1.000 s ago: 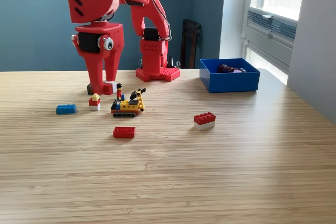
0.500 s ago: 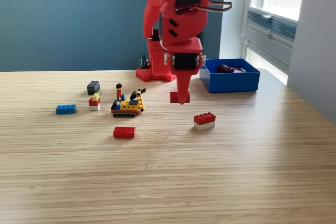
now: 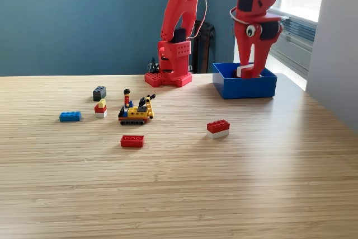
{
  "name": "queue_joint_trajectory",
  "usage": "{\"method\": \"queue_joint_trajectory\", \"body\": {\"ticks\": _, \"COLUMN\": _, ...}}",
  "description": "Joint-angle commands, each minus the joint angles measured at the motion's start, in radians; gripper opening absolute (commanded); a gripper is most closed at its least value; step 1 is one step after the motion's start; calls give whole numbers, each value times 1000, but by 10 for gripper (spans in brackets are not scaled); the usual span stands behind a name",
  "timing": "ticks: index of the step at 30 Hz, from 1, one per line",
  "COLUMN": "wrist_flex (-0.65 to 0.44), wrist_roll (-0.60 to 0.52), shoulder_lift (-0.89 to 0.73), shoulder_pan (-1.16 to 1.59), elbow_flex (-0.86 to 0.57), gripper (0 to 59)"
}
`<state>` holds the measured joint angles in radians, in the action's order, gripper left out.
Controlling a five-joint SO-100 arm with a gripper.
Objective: Grasp a lego block and put it in the bin.
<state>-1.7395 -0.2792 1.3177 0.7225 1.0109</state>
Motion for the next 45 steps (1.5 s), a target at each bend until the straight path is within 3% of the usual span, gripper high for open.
{"method": "queue_joint_trajectory", "body": {"ticks": 1, "wrist_flex": -49, "wrist_roll": 21, "shoulder_lift": 239, "shoulder_pan": 147, "elbow_flex": 26, "gripper": 0}}
{"method": "queue_joint_trajectory", "body": {"ticks": 11, "wrist_flex": -48, "wrist_roll": -28, "shoulder_lift": 370, "shoulder_pan": 416, "elbow_flex": 181, "gripper": 0}}
{"method": "queue_joint_trajectory", "body": {"ticks": 22, "wrist_flex": -48, "wrist_roll": 18, "shoulder_lift": 370, "shoulder_pan": 541, "elbow_flex": 202, "gripper": 2}}
{"method": "queue_joint_trajectory", "body": {"ticks": 25, "wrist_flex": -48, "wrist_roll": 32, "shoulder_lift": 370, "shoulder_pan": 552, "elbow_flex": 204, "gripper": 139}}
{"method": "queue_joint_trajectory", "body": {"ticks": 28, "wrist_flex": -48, "wrist_roll": 40, "shoulder_lift": 370, "shoulder_pan": 551, "elbow_flex": 206, "gripper": 204}}
{"method": "queue_joint_trajectory", "body": {"ticks": 45, "wrist_flex": -46, "wrist_roll": 37, "shoulder_lift": 380, "shoulder_pan": 431, "elbow_flex": 221, "gripper": 219}}
